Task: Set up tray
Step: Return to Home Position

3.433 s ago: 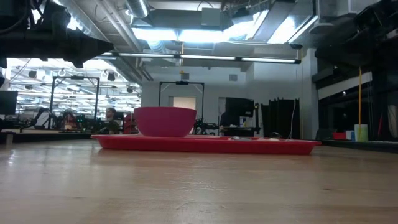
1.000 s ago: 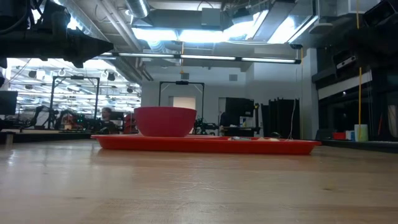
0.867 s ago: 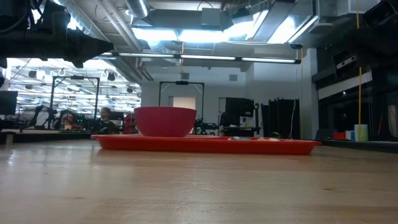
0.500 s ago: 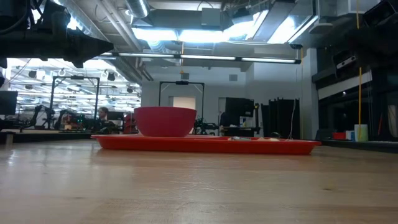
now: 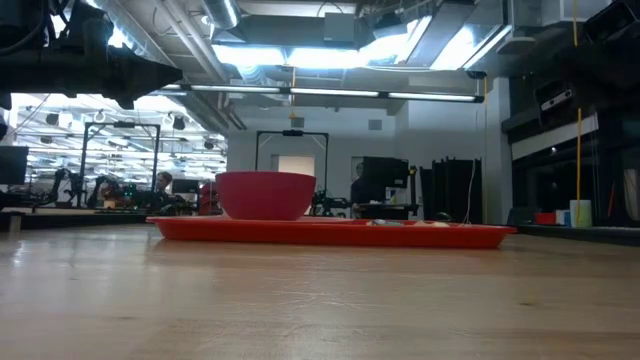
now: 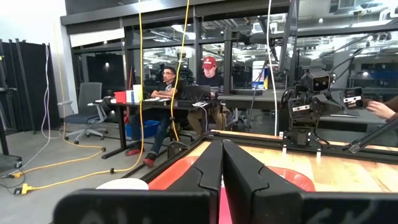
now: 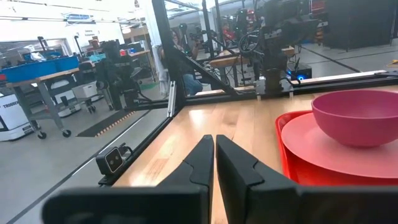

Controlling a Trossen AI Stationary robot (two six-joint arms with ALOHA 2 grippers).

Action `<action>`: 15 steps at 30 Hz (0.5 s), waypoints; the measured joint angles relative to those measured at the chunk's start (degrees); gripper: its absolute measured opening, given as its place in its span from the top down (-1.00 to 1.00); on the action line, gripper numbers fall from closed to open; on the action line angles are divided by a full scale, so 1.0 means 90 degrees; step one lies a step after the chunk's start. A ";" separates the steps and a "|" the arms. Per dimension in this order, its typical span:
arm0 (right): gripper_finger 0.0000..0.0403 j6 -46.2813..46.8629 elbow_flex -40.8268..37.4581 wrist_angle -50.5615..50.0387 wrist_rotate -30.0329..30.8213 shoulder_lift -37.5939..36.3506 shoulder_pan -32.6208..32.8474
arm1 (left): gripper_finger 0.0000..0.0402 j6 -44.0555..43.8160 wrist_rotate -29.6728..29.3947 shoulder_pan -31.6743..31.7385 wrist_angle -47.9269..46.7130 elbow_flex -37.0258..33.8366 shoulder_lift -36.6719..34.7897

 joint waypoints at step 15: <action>0.89 0.0000 -0.0002 -0.0002 0.0000 0.0002 0.0000 | 0.98 -0.0001 0.0000 0.0000 0.0000 0.0000 -0.0002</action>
